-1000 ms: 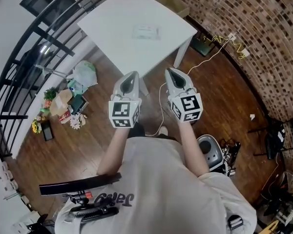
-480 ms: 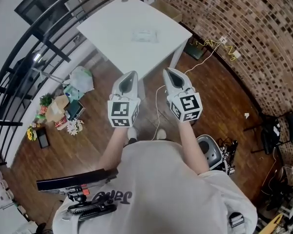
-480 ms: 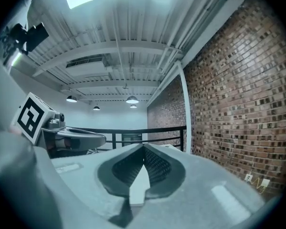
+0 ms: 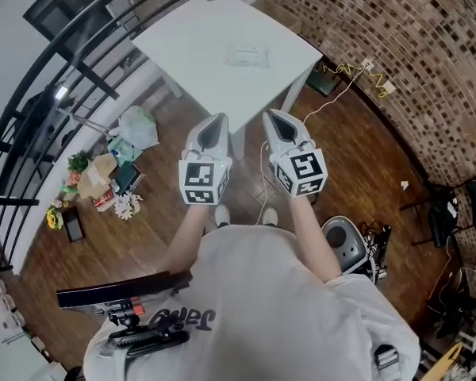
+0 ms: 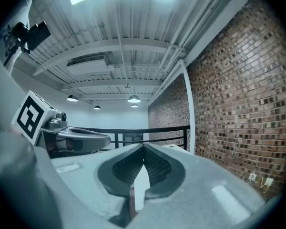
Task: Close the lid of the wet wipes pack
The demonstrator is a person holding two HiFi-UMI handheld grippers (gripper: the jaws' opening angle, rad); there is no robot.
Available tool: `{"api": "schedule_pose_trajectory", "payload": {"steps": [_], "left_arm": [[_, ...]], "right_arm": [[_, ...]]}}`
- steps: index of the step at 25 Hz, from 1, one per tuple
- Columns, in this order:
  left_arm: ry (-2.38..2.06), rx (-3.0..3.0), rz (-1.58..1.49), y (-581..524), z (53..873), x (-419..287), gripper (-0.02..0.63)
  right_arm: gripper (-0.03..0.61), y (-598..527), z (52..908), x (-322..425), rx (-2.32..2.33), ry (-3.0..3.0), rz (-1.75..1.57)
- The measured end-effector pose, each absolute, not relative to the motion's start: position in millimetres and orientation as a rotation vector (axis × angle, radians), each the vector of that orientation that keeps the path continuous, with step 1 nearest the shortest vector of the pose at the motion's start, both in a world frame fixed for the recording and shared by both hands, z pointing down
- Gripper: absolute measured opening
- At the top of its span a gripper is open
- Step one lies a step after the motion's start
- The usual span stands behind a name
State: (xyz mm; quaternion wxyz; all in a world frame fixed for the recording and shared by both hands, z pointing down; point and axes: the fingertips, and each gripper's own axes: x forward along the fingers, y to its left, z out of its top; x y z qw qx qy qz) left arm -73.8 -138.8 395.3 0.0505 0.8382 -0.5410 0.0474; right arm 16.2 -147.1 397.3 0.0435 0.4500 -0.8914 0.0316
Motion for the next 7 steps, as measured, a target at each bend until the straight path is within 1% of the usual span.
{"api": "schedule_pose_trajectory", "payload": {"steps": [7], "left_arm": [[-1.621,2.574,0.146,-145.1,391.8,-82.0,0.017]], "right_arm": [[-0.012,-150.1,393.4,7.5,1.415,-2.707,0.081]]}}
